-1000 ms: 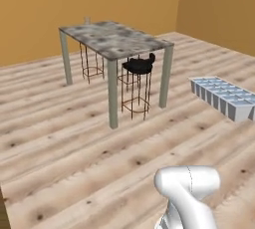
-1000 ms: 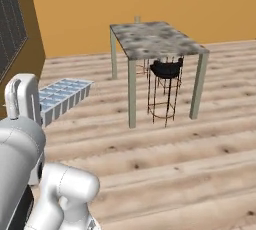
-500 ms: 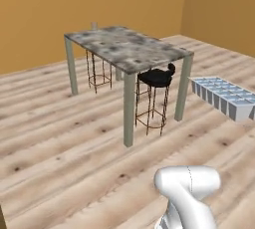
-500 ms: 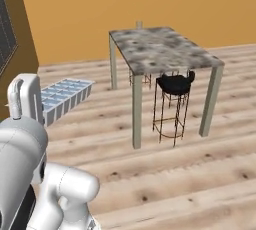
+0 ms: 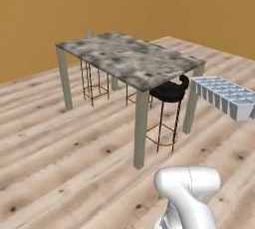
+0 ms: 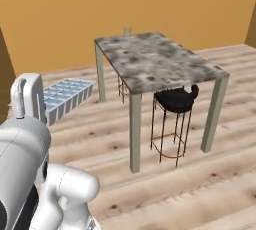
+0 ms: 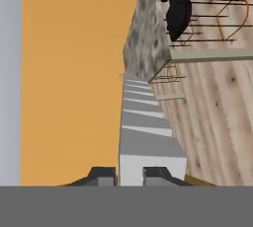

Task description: Open the freezer door, pick up the ice cube tray from the freezer, and place it on the dining counter.

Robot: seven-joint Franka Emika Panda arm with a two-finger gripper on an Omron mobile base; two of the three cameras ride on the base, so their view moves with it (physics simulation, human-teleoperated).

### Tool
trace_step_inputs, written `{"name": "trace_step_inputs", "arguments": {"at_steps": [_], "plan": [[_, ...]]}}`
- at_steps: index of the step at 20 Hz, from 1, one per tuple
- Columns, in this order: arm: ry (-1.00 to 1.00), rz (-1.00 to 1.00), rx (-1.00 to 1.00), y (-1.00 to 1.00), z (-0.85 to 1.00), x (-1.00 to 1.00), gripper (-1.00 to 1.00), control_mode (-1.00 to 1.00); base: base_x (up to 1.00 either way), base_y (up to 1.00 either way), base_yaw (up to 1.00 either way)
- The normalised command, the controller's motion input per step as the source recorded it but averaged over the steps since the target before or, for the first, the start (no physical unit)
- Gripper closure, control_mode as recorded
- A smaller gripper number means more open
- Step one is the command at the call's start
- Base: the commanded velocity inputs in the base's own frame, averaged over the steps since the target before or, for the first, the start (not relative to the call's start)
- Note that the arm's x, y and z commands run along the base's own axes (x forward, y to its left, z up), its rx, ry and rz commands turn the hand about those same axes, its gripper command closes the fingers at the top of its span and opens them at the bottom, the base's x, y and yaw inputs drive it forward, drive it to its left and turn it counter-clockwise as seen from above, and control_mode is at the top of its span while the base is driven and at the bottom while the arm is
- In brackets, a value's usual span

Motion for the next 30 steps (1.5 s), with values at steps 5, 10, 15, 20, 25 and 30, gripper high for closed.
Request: {"name": "trace_step_inputs", "arguments": {"at_steps": [5, 10, 15, 20, 25, 30], "plan": [[0.0, 0.0, 0.0, 0.0, 0.0, 0.0, 1.0, 1.0, 1.0, 0.2, -0.31], [0.0, 0.0, 0.0, 0.0, 0.0, 0.0, 1.0, 1.0, 1.0, 0.22, -0.34], [0.0, 0.0, 0.0, 0.0, 0.0, 0.0, 1.0, 1.0, 1.0, 0.25, -0.35], [0.0, 0.0, 0.0, 0.0, 0.0, 0.0, 1.0, 1.0, 1.0, 0.28, -0.34], [0.0, 0.0, 0.0, 0.0, 0.0, 0.0, 1.0, 1.0, 0.86, 0.39, -0.29], [0.0, 0.0, 0.0, 0.0, 0.0, 0.0, 1.0, 1.0, 0.81, 0.49, -0.28]]}}
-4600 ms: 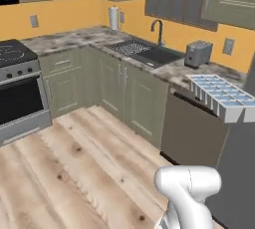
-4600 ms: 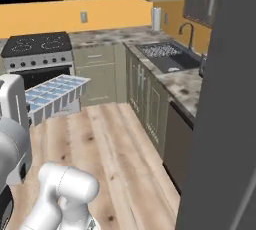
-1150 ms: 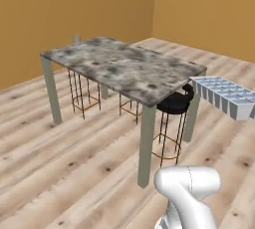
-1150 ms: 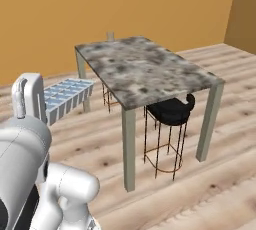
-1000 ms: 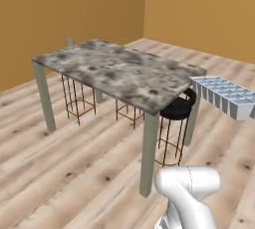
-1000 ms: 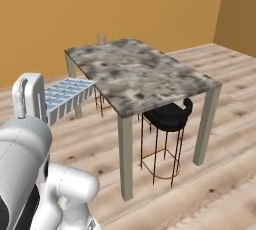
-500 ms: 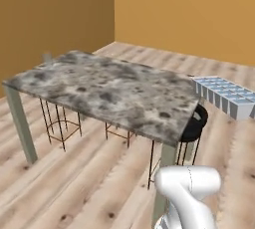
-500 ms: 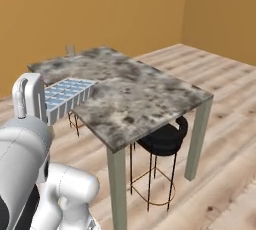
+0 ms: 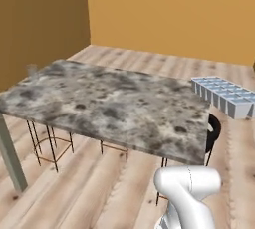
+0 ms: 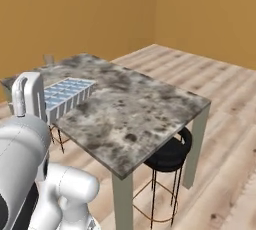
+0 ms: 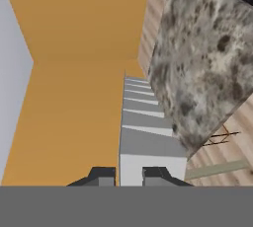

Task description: Open the freezer door, pick up the ice cube tray from the freezer, and place it on the dining counter.

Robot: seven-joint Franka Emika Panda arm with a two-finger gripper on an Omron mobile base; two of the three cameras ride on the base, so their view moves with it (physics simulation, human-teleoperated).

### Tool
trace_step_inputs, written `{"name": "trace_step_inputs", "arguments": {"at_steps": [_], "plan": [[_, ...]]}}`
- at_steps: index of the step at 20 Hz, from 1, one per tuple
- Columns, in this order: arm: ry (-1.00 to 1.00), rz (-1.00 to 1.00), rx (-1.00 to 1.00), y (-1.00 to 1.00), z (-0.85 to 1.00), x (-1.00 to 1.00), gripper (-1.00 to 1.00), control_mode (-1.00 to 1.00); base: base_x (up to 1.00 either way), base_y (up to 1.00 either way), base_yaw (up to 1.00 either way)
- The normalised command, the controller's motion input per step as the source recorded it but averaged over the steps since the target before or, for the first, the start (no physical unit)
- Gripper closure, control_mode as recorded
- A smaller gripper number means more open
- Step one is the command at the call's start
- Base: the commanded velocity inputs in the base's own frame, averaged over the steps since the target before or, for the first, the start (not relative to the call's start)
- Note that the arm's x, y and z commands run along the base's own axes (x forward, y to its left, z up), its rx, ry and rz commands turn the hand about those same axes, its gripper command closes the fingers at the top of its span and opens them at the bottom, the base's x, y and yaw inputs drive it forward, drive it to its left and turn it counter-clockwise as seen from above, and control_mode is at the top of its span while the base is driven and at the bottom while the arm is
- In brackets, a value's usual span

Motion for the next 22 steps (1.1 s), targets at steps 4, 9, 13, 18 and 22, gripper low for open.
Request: {"name": "trace_step_inputs", "arguments": {"at_steps": [4, 9, 13, 18, 22], "plan": [[0.0, 0.0, 0.0, 0.0, 0.0, 0.0, 1.0, 1.0, 0.83, 0.41, -0.33], [0.0, 0.0, 0.0, 0.0, 0.0, 0.0, 1.0, 1.0, 0.76, 0.34, -0.34], [0.0, 0.0, 0.0, 0.0, 0.0, 0.0, 1.0, 1.0, 0.5, 0.18, -0.17], [0.02, 0.0, 0.0, 0.0, -0.04, 0.13, 1.0, -1.0, 0.37, 0.01, -0.01], [0.11, 0.05, 0.0, -0.02, -0.28, 0.86, 1.0, -1.0, 0.0, 0.0, 0.0]]}}
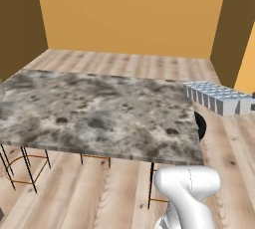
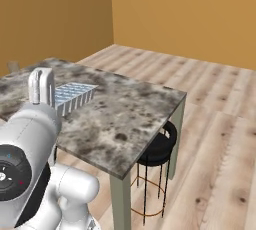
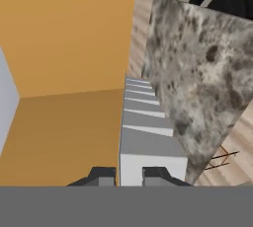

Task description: Open the freezer door, pick up the ice cube tray from the freezer, and place it on the dining counter.

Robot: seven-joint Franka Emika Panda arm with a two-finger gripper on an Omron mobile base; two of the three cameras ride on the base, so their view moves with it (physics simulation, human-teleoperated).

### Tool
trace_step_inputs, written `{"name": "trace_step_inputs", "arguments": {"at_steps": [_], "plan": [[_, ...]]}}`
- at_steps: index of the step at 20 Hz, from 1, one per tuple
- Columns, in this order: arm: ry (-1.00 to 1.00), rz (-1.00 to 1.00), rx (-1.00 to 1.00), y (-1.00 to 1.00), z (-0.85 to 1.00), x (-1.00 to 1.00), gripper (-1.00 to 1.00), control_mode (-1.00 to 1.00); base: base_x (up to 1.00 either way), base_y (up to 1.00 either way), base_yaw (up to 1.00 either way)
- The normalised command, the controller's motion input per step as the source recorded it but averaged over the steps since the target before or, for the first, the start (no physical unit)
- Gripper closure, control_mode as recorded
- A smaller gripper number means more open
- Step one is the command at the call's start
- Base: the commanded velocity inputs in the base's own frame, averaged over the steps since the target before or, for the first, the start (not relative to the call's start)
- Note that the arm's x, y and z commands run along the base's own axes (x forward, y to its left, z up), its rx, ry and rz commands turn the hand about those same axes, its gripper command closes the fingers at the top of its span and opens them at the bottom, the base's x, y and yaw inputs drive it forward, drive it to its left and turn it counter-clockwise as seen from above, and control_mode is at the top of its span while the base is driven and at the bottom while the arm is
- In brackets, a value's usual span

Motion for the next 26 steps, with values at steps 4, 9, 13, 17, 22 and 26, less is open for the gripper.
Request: {"name": "trace_step_inputs", "arguments": {"at_steps": [4, 9, 13, 17, 22, 26], "plan": [[0.14, 0.1, 0.0, -0.02, -0.35, 0.96, 1.0, -1.0, 0.0, 0.0, 0.0], [0.08, 0.13, 0.0, 0.0, -0.36, 1.0, 1.0, -1.0, 0.0, 0.0, 0.0], [0.0, 0.12, 0.0, -0.06, -0.02, 0.73, 1.0, -1.0, 0.0, 0.0, 0.0], [-0.02, 0.07, 0.0, 0.0, -0.12, 0.67, 1.0, -1.0, 0.0, 0.0, 0.0], [0.0, 0.05, 0.0, 0.0, -0.23, 0.72, 1.0, -1.0, 0.0, 0.0, 0.0], [0.0, 0.05, 0.0, 0.0, -0.37, 0.73, 1.0, -1.0, 0.0, 0.0, 0.0]]}}
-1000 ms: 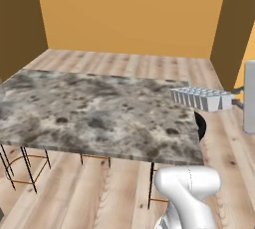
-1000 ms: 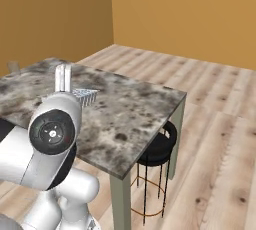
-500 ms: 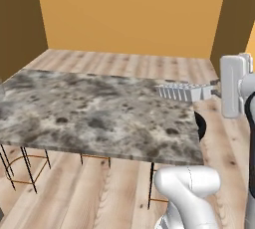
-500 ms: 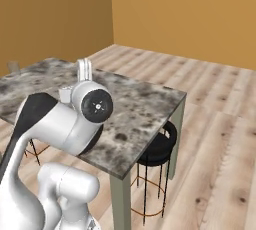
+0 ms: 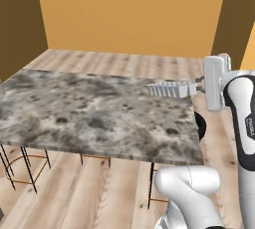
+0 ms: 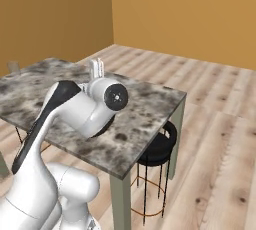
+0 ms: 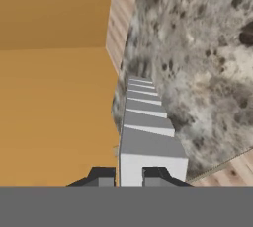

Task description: Open the freezer door, pick up the ice cube tray from the freezer, and place it on the dining counter.

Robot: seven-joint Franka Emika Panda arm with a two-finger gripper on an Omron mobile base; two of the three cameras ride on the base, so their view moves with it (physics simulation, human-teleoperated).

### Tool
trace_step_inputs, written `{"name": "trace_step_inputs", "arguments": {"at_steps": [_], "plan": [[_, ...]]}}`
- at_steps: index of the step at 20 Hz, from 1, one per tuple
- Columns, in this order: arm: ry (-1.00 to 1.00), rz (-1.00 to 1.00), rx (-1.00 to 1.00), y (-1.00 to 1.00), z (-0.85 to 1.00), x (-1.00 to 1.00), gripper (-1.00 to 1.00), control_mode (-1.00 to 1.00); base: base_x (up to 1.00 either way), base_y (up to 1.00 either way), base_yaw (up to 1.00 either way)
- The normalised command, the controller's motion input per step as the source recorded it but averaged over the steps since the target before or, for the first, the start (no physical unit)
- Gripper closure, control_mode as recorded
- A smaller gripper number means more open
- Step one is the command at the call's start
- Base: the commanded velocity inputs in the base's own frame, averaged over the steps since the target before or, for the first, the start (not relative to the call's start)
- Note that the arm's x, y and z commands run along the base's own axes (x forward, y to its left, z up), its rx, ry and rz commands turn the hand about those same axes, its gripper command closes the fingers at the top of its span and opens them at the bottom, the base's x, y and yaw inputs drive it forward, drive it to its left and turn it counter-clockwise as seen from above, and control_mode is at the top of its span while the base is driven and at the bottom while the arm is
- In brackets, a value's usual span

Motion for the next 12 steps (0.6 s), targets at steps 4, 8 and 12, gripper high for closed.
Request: {"name": "trace_step_inputs", "arguments": {"at_steps": [4, 8, 12], "plan": [[-0.01, 0.09, 0.0, 0.0, -0.39, 0.44, 1.0, -1.0, 0.0, 0.0, 0.0], [-0.03, 0.08, 0.0, -0.01, -0.38, 0.4, 1.0, -1.0, 0.0, 0.0, 0.0], [-0.01, 0.05, 0.0, -0.06, -0.36, 0.39, 1.0, -1.0, 0.0, 0.0, 0.0]]}}
